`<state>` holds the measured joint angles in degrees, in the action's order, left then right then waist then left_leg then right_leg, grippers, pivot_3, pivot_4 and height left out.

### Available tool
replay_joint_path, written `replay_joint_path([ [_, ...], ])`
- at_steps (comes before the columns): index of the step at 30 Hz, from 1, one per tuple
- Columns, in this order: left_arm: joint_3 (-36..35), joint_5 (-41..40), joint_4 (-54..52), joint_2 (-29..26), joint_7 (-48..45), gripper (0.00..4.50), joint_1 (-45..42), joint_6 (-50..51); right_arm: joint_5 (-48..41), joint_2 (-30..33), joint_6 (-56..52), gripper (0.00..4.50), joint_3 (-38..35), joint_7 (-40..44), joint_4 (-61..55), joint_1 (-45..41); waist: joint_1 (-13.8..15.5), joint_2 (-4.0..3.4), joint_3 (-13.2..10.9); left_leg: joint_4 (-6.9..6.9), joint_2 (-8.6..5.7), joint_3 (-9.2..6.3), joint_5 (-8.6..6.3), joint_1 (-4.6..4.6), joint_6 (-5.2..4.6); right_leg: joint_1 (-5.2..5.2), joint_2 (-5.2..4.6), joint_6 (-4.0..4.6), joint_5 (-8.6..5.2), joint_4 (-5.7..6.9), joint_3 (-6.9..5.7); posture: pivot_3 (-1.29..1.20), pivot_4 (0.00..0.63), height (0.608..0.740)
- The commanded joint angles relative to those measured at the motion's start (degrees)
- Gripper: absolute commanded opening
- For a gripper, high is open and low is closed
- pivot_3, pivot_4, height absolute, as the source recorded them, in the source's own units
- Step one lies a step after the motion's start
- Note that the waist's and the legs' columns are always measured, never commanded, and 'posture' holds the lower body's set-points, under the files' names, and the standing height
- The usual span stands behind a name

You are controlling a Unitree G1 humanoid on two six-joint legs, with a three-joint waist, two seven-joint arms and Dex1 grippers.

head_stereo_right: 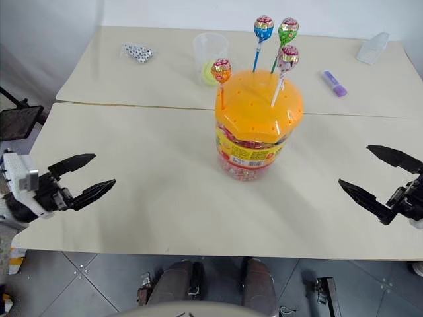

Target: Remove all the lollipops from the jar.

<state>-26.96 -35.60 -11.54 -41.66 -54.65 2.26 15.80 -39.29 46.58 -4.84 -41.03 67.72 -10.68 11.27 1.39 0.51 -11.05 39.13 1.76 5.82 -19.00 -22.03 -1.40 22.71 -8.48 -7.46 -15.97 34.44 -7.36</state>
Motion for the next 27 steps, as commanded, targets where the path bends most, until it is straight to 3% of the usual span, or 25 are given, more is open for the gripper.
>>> replay_joint_path([
  [1, 1.03, 0.87, 0.56, -0.82, -1.09, 4.50, -1.51, -1.38, -0.18, -0.02, 0.78, 4.46, -1.21, 0.33, -0.55, 0.60, -0.04, 0.00, 0.00, 0.00, 0.00, 0.01, 0.00, 0.02, 0.00, 0.00, 0.01, 0.00, 0.00, 0.01, 0.00, 0.00, 0.150, 0.740],
  [6, 1.42, -8.41, 0.51, -1.58, -3.32, 4.50, -7.48, 7.08, -8.33, -2.83, -3.10, 4.46, -3.08, -2.20, -6.27, 1.11, 0.00, 0.00, 0.00, 0.00, 0.03, 0.02, 0.00, 0.05, 0.01, 0.00, 0.05, 0.00, 0.00, 0.06, 0.03, 0.00, 0.150, 0.740],
  [9, 2.93, -19.14, -0.85, -0.65, -1.25, 4.50, -16.47, 17.13, -18.58, -5.01, -7.78, 4.46, -5.66, -10.46, -14.73, 0.43, 0.19, -0.02, -0.01, 0.04, 0.12, -0.05, 0.00, 0.06, 0.01, 0.00, -0.04, -0.01, 0.00, 0.20, 0.05, 0.00, 0.150, 0.740],
  [11, 5.38, -22.00, -0.66, 0.55, -0.77, 4.50, -22.06, 20.42, -22.30, -6.58, -8.39, 4.46, -6.92, -14.64, -19.57, 0.74, 0.42, -0.01, 0.00, 0.07, 0.07, -0.15, 0.01, 0.05, 0.01, -0.01, -0.06, -0.04, 0.02, 0.30, 0.08, 0.00, 0.150, 0.740],
  [18, 20.39, -15.96, 5.23, 10.49, 6.84, 4.50, -46.05, 25.56, -28.63, -11.58, -8.08, 4.46, -9.08, -27.44, -32.90, 5.18, 1.34, 0.06, 0.04, 0.15, -0.21, -0.12, 0.01, 0.05, 0.01, -0.06, 0.03, -0.08, 0.04, 0.26, 0.10, 0.00, 0.150, 0.740],
  [22, 28.59, -8.63, 8.87, 12.10, 4.52, 4.50, -52.33, 25.06, -27.69, -13.32, -7.29, 4.46, -8.01, -28.16, -34.04, 7.05, 1.27, 0.06, 0.04, 0.15, -0.22, 0.22, 0.01, 0.05, 0.01, -0.06, 0.09, -0.08, 0.04, 0.21, 0.14, 0.00, 0.150, 0.740],
  [27, 30.38, -3.90, 13.71, 17.61, 6.94, 4.50, -56.90, 22.83, -26.31, -14.36, -6.30, 4.46, -7.06, -28.85, -34.60, 8.14, 1.14, 0.06, 0.04, 0.14, -0.12, 0.43, 0.02, 0.05, 0.02, -0.01, 0.22, -0.08, 0.04, 0.16, 0.23, 0.00, 0.150, 0.740],
])
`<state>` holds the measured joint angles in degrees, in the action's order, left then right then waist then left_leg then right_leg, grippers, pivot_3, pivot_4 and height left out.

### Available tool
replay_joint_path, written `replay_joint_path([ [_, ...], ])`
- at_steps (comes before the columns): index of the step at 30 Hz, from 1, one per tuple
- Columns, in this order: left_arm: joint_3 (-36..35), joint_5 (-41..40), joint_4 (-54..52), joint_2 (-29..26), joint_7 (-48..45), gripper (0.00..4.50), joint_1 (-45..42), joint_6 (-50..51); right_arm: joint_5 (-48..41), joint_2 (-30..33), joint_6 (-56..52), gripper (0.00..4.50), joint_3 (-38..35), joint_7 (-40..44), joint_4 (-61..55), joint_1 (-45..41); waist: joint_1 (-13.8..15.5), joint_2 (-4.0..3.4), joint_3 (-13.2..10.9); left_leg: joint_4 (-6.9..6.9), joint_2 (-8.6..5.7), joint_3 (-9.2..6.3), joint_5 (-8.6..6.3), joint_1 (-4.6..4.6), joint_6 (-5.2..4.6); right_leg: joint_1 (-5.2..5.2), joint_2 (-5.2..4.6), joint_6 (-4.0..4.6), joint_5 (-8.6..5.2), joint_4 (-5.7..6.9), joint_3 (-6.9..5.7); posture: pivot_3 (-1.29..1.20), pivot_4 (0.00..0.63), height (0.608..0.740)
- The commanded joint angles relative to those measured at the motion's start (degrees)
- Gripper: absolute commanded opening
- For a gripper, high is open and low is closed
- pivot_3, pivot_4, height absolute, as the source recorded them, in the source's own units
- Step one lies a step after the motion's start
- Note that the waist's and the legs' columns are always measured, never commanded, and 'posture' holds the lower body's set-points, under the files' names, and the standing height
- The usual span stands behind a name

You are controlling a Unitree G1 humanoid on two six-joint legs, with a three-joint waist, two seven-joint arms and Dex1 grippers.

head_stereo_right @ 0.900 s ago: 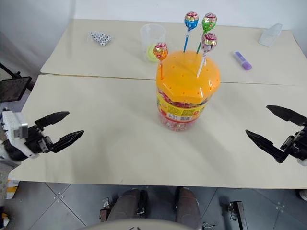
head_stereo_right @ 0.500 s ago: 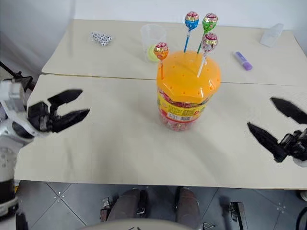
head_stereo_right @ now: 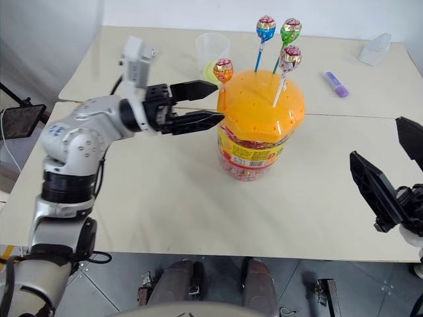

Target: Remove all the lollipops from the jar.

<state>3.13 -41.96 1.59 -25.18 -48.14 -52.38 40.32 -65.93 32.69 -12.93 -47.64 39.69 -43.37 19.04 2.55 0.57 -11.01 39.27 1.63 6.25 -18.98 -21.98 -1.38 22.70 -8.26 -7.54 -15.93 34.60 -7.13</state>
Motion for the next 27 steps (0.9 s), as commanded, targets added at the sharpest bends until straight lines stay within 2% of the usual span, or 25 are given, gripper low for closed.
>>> replay_joint_path([
  [1, 0.19, 2.82, 0.96, 1.98, 0.41, 4.32, -2.67, -2.09, 0.50, -0.70, 2.00, 4.49, -0.35, -0.89, -2.07, 0.66, 0.02, 0.00, 0.00, 0.00, 0.00, -0.01, 0.00, 0.00, 0.00, 0.01, 0.00, 0.00, 0.00, 0.00, 0.03, 0.00, 0.150, 0.740],
  [4, 0.04, 3.15, 1.35, 4.00, -1.14, 3.66, -2.98, -2.95, 0.98, -1.76, 2.67, 4.50, -0.48, -1.04, -2.78, 2.05, 0.14, 0.00, 0.00, 0.00, 0.00, 0.00, 0.00, 0.00, 0.00, 0.01, 0.00, 0.00, 0.00, -0.01, 0.04, 0.00, 0.150, 0.740],
  [10, -1.74, 3.28, 2.32, 5.20, -3.52, 1.80, -3.04, -4.74, 1.55, -2.63, 3.71, 4.50, -0.12, -0.89, -2.99, 3.52, 0.27, 0.00, 0.00, 0.02, 0.00, -0.02, 0.00, -0.01, -0.01, 0.01, 0.00, 0.00, 0.00, -0.06, 0.09, 0.00, 0.150, 0.740],
  [14, -4.03, 1.55, 1.85, 6.70, -5.11, 0.57, -2.25, -7.06, 2.20, -2.71, 4.10, 4.50, 1.14, -0.13, -2.16, 3.02, 0.27, 0.00, 0.00, 0.01, 0.01, -0.03, 0.00, -0.01, -0.01, 0.02, 0.01, 0.00, 0.00, -0.06, 0.10, 0.00, 0.150, 0.740],
  [16, -8.34, -2.94, 1.43, 8.59, -4.84, 0.03, -1.55, -6.73, 2.09, -1.60, 4.07, 4.50, 3.10, 0.75, -1.27, 1.01, 0.20, 0.00, 0.00, 0.03, 0.01, -0.04, 0.00, -0.01, -0.01, 0.01, 0.02, 0.00, 0.00, -0.07, 0.11, 0.00, 0.150, 0.740],
  [19, -15.49, -11.09, 1.33, 9.12, -3.67, 0.03, -0.48, -3.45, 2.11, 0.65, 3.70, 4.50, 6.27, 2.05, -0.16, -3.23, 0.07, 0.00, 0.00, 0.06, 0.04, -0.27, 0.00, 0.00, -0.01, 0.03, 0.01, 0.00, 0.00, -0.04, 0.15, 0.00, 0.150, 0.740],
  [21, -20.97, -16.55, 1.61, 6.50, -1.49, 0.03, 1.21, 0.71, 1.83, 2.89, 2.69, 4.50, 9.55, 3.21, 0.69, -7.47, -0.81, -0.01, 0.00, 0.06, 0.07, -0.29, 0.00, 0.02, -0.01, 0.04, 0.03, 0.00, 0.00, 0.03, 0.16, 0.00, 0.150, 0.740],
  [22, -22.22, -16.78, 1.14, 4.69, -0.61, 0.03, 2.55, 1.85, 2.08, 3.94, 2.27, 4.50, 10.79, 4.31, 0.97, -8.60, -1.20, -0.01, 0.00, 0.06, 0.08, -0.29, 0.00, 0.03, -0.01, 0.05, 0.03, 0.00, 0.00, 0.04, 0.19, 0.00, 0.150, 0.740],
  [24, -21.64, -12.26, -0.20, -0.92, -0.82, 0.03, 6.77, 1.86, 3.71, 6.24, 1.69, 4.50, 13.12, 7.69, 1.85, -10.05, -1.58, -0.01, 0.00, -0.01, 0.11, -0.31, 0.00, 0.17, -0.01, 0.06, 0.04, 0.01, -0.01, 0.20, 0.19, 0.00, 0.150, 0.740],
  [27, -20.00, -2.97, -3.39, -13.60, -0.43, 0.03, 18.67, 2.24, 5.00, 11.07, -0.05, 4.50, 16.56, 14.74, 4.73, -12.29, -2.10, -0.01, 0.00, -0.20, 0.10, -0.23, -0.01, 0.30, 0.01, 0.05, 0.06, 0.03, -0.01, 0.20, 0.25, 0.00, 0.150, 0.740],
])
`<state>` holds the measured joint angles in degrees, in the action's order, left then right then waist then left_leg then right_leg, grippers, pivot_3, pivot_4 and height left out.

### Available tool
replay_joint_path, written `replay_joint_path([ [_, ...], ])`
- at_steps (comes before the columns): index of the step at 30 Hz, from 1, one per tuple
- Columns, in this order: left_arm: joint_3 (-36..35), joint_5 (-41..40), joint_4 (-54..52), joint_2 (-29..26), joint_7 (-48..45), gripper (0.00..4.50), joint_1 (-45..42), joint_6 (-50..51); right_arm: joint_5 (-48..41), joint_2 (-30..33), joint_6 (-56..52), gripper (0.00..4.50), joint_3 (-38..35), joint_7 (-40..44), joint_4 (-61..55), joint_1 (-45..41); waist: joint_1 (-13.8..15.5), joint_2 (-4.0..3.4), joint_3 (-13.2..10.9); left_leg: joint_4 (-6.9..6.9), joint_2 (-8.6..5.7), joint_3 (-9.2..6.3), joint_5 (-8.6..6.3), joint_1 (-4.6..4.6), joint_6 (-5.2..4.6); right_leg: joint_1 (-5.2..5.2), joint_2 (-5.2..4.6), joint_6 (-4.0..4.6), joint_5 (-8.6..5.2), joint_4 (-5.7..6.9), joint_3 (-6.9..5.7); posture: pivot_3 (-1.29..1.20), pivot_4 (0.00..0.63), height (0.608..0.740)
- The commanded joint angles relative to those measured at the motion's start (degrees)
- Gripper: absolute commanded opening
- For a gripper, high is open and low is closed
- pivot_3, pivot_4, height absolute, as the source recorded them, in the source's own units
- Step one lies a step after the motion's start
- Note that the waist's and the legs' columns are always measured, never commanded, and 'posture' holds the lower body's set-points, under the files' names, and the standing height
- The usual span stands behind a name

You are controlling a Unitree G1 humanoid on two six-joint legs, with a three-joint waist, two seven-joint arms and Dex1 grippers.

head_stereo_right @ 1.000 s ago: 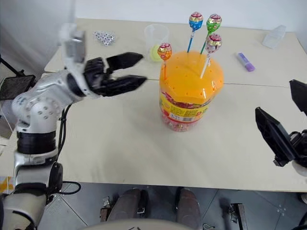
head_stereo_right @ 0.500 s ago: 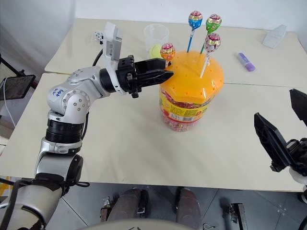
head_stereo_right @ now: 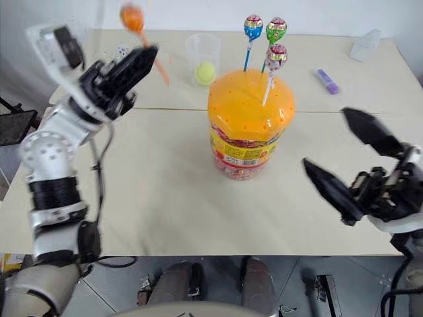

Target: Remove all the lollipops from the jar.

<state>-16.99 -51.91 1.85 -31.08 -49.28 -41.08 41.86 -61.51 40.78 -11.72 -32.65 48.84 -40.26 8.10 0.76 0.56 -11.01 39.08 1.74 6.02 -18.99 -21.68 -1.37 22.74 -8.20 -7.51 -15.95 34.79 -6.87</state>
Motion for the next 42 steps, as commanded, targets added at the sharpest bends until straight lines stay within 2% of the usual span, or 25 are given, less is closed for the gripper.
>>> replay_joint_path([
  [1, -0.69, 7.98, -4.47, -10.75, 2.63, 0.03, 11.22, 2.80, 1.13, 4.38, -1.54, 4.50, 2.43, 8.11, 2.69, -1.80, -0.31, 0.00, 0.00, -0.04, 0.00, 0.08, -0.02, 0.03, -0.02, 0.01, 0.01, 0.00, 0.00, -0.04, 0.06, 0.00, 0.150, 0.740],
  [3, -2.45, 9.97, -7.29, -15.62, 5.03, 0.03, 19.86, 6.02, 3.76, 6.80, -1.16, 4.50, 3.35, 13.65, 4.84, -1.43, -0.14, 0.07, -0.03, -0.01, 0.03, 0.07, -0.07, 0.02, -0.03, 0.01, 0.00, 0.00, 0.00, -0.08, 0.07, 0.00, 0.150, 0.740],
  [5, -5.93, 13.34, -10.53, -19.39, 5.89, 0.03, 32.97, 6.98, 6.27, 8.64, -0.59, 4.50, 3.50, 18.20, 8.06, -0.98, 0.30, 0.12, -0.04, -0.01, 0.08, 0.04, -0.13, 0.01, -0.08, -0.02, -0.05, 0.00, 0.00, -0.11, 0.10, 0.00, 0.150, 0.740],
  [7, -9.50, 13.63, -13.70, -20.11, 7.82, 0.03, 41.30, 9.28, 8.42, 9.43, 0.25, 4.50, 3.03, 21.02, 10.94, -0.72, 0.47, 0.13, -0.03, 0.00, 0.22, 0.12, -0.27, 0.03, -0.16, -0.02, -0.14, 0.00, 0.00, -0.16, 0.14, 0.00, 0.150, 0.740],
  [10, -11.53, 15.05, -15.45, -19.38, 9.16, 0.03, 47.35, 8.00, 10.34, 9.60, 0.80, 4.50, 1.57, 23.16, 14.42, -0.18, 1.11, 0.20, 0.01, 0.08, 0.14, 0.02, -0.30, 0.03, -0.20, -0.14, -0.29, 0.02, -0.01, -0.25, 0.14, 0.00, 0.150, 0.740],
  [13, -12.76, 14.40, -15.37, -16.84, 9.87, 0.68, 49.88, 7.61, 12.05, 9.94, 0.67, 4.50, 0.00, 24.74, 17.46, 0.62, 0.82, 0.15, 0.03, 0.07, 0.07, 0.13, -0.33, 0.11, -0.24, -0.24, -0.38, 0.04, -0.02, -0.42, 0.24, 0.00, 0.150, 0.740],
  [15, -11.83, 15.01, -16.36, -16.44, 9.25, 1.32, 50.25, 5.77, 12.08, 9.77, 0.13, 4.50, -1.03, 23.97, 18.40, 0.22, 0.69, 0.15, 0.03, 0.03, 0.13, 0.22, -0.36, 0.16, -0.19, -0.20, -0.38, 0.04, -0.02, -0.38, 0.25, 0.00, 0.150, 0.740],
  [20, -11.29, 15.09, -15.57, -16.20, 2.84, 2.79, 48.17, -2.88, 6.93, 8.71, -4.46, 4.50, -2.42, 16.79, 16.66, -3.90, 0.59, 0.06, 0.05, 0.03, 0.22, 0.37, -0.36, 0.24, -0.14, -0.10, -0.36, 0.05, -0.02, -0.24, 0.26, 0.00, 0.150, 0.740],
  [23, -13.15, 14.96, -11.60, -15.93, -7.32, 3.70, 44.99, -15.91, 0.88, 8.28, -9.32, 4.50, -1.62, 7.07, 14.13, -9.12, 0.53, 0.06, 0.05, 0.03, 0.26, 0.51, -0.41, 0.23, -0.08, 0.04, -0.37, 0.06, -0.03, -0.14, 0.32, 0.00, 0.150, 0.740],
  [26, -14.58, 8.82, -10.60, -15.50, -11.70, 3.70, 39.92, -16.11, -3.65, 9.62, -14.40, 4.50, -0.41, -0.59, 13.46, -14.67, 0.53, 0.06, 0.05, 0.03, 0.33, 0.68, -0.45, 0.20, -0.02, 0.21, -0.36, 0.12, -0.06, -0.04, 0.33, 0.00, 0.150, 0.740],
  [29, -14.18, 2.15, -13.11, -13.32, -10.91, 3.70, 34.89, -13.10, -8.04, 11.07, -18.58, 4.50, 1.05, -5.79, 13.45, -20.62, 0.55, 0.05, 0.04, 0.03, 0.32, 0.77, -0.48, 0.17, -0.07, 0.30, -0.37, 0.10, -0.05, 0.05, 0.34, 0.00, 0.150, 0.740],
  [34, -10.35, -4.45, -16.71, -6.32, -5.26, 3.70, 24.76, -11.81, -11.08, 11.55, -22.23, 4.50, 5.40, -6.74, 13.81, -29.46, 0.61, 0.05, 0.04, 0.06, 0.28, 0.85, -0.50, 0.16, -0.11, 0.34, -0.35, 0.04, -0.02, 0.13, 0.30, 0.00, 0.150, 0.740],
  [38, -7.61, -4.04, -15.50, -2.97, -0.97, 3.70, 18.63, -11.49, -9.98, 9.99, -21.39, 4.50, 5.08, -5.64, 13.93, -30.52, 0.63, 0.12, 0.08, 0.14, 0.04, 0.85, -0.49, 0.12, -0.16, 0.32, -0.32, -0.02, 0.01, 0.11, 0.31, 0.00, 0.150, 0.740],
  [42, 0.17, 2.56, -11.45, -3.42, 0.37, 3.70, 9.94, -11.34, -7.11, 7.89, -18.04, 4.50, 0.83, -5.92, 13.10, -27.56, 0.78, 0.13, 0.08, 0.14, 0.02, 0.90, -0.49, 0.11, -0.17, 0.32, -0.25, -0.03, 0.02, 0.06, 0.29, 0.00, 0.150, 0.740],
])
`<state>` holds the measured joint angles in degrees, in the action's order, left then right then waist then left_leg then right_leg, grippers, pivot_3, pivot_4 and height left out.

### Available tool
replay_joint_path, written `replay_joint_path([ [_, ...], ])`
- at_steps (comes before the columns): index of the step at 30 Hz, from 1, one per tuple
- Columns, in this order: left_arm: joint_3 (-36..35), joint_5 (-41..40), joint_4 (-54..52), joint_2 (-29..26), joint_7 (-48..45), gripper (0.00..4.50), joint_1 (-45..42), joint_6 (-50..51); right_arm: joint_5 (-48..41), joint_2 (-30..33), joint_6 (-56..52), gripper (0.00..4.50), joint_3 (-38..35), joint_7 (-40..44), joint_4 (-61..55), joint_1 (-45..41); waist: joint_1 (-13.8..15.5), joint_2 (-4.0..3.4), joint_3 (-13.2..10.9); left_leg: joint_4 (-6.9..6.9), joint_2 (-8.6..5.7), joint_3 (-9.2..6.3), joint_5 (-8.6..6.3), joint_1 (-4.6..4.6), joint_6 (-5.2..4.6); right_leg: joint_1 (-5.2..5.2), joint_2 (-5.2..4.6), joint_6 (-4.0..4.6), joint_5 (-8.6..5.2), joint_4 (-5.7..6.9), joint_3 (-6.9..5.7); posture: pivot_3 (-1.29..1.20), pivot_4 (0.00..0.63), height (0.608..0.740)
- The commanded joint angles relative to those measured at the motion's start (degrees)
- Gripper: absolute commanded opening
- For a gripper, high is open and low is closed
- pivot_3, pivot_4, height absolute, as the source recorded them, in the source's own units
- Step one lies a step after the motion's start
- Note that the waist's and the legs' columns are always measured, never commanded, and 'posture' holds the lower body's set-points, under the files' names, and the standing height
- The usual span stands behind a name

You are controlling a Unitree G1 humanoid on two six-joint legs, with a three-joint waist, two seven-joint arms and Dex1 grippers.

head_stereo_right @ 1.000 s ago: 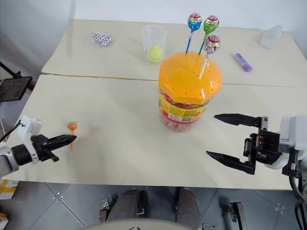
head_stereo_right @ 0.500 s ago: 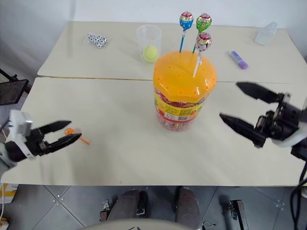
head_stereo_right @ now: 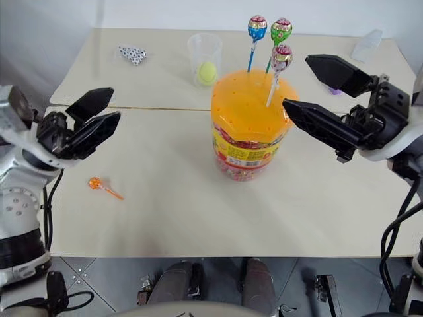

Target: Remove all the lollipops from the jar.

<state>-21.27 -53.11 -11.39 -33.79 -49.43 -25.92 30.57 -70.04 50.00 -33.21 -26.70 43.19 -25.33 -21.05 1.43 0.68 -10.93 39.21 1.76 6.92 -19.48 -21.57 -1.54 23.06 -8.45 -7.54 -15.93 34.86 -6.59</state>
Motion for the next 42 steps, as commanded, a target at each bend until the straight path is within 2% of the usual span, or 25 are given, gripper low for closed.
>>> replay_joint_path([
  [1, 8.02, 5.85, 4.45, -0.26, -0.35, 3.70, -10.37, 0.38, 2.48, -1.70, 3.95, 4.50, -8.41, -0.27, -2.58, 4.63, 0.41, 0.02, -0.01, 0.01, -0.01, 0.00, 0.01, -0.01, -0.01, 0.00, 0.00, 0.00, 0.00, 0.00, 0.00, 0.00, 0.150, 0.740],
  [4, 15.31, 10.29, 12.32, 2.30, -3.09, 3.70, -22.01, 0.69, 4.38, -2.83, 4.89, 4.50, -15.45, -0.63, -4.33, 12.28, 1.89, 0.04, -0.01, 0.31, -0.05, 0.14, 0.05, -0.44, -0.05, 0.02, 0.11, -0.09, 0.05, -0.13, -0.17, 0.00, 0.150, 0.740],
  [6, 18.18, 12.71, 18.83, 5.20, -4.31, 3.70, -28.26, 0.10, 4.97, -4.27, 5.65, 4.50, -18.92, -1.58, -4.73, 16.24, 1.83, 0.05, 0.00, 0.60, -0.05, 0.08, 0.00, -0.75, -0.12, 0.17, 0.13, -0.18, 0.10, -0.14, -0.24, 0.00, 0.150, 0.740],
  [7, 18.80, 13.61, 21.19, 6.14, -4.88, 3.70, -30.14, -0.35, 4.86, -4.69, 5.79, 4.50, -19.81, -2.02, -4.80, 17.34, 1.72, 0.05, 0.00, 0.64, -0.09, 0.14, -0.02, -0.77, -0.16, 0.17, 0.12, -0.21, 0.12, -0.16, -0.20, 0.00, 0.150, 0.740],
  [10, 21.61, 19.10, 36.08, 13.95, -4.41, 3.70, -41.42, -4.94, 4.74, -7.71, 5.70, 4.50, -25.26, -4.20, -4.40, 24.15, 1.87, 0.10, -0.03, 0.74, -0.08, 0.16, -0.02, -0.82, -0.20, 0.15, 0.14, -0.23, 0.13, -0.22, -0.25, 0.00, 0.150, 0.740],
  [13, 22.66, 22.82, 45.54, 18.30, -6.56, 3.70, -47.86, -9.31, 4.39, -9.75, 6.55, 4.50, -27.61, -5.74, -4.73, 27.42, 1.40, 0.09, -0.02, 0.74, -0.08, 0.22, 0.01, -0.91, -0.24, 0.15, 0.15, -0.23, 0.13, -0.43, -0.25, 0.00, 0.150, 0.740],
  [17, 21.75, 25.73, 54.86, 22.27, -7.87, 3.70, -53.48, -13.50, 5.36, -11.20, 8.15, 4.50, -28.87, -5.57, -5.70, 30.54, 0.45, 0.09, -0.02, 0.59, -0.06, 0.27, 0.00, -0.85, -0.24, 0.21, 0.16, -0.23, 0.13, -0.44, -0.25, 0.00, 0.150, 0.740],
  [24, 21.38, 28.59, 59.06, 24.40, -10.69, 3.70, -55.47, -14.16, 4.80, -11.41, 9.76, 4.50, -28.63, -5.53, -6.63, 33.16, 0.05, 0.09, -0.02, 0.52, -0.05, 0.28, 0.01, -0.86, -0.23, 0.30, 0.16, -0.23, 0.13, -0.39, -0.21, 0.00, 0.150, 0.740],
  [28, 20.61, 29.16, 59.85, 25.21, -10.96, 2.85, -56.20, -13.86, 4.94, -11.31, 10.08, 4.50, -27.27, -5.20, -6.91, 32.96, 0.34, 0.09, -0.02, 0.61, -0.05, 0.24, 0.01, -0.90, -0.24, 0.29, 0.16, -0.24, 0.13, -0.40, -0.19, 0.00, 0.150, 0.740],
  [37, 17.66, 27.23, 59.18, 26.42, -13.14, 0.04, -56.61, -11.33, 5.59, -11.37, 11.37, 4.50, -23.01, -4.09, -7.71, 30.96, 0.42, 0.09, -0.02, 0.69, -0.06, 0.20, 0.00, -0.97, -0.25, 0.30, 0.15, -0.24, 0.13, -0.37, -0.21, 0.00, 0.150, 0.740],
  [42, 10.13, 20.48, 57.17, 25.68, -13.19, 0.01, -56.92, -6.69, 5.75, -11.45, 12.42, 4.50, -19.84, -2.78, -7.47, 28.79, 0.17, 0.09, -0.03, 0.69, -0.05, 0.19, 0.00, -0.99, -0.25, 0.35, 0.15, -0.24, 0.13, -0.34, -0.22, 0.00, 0.150, 0.740],
])
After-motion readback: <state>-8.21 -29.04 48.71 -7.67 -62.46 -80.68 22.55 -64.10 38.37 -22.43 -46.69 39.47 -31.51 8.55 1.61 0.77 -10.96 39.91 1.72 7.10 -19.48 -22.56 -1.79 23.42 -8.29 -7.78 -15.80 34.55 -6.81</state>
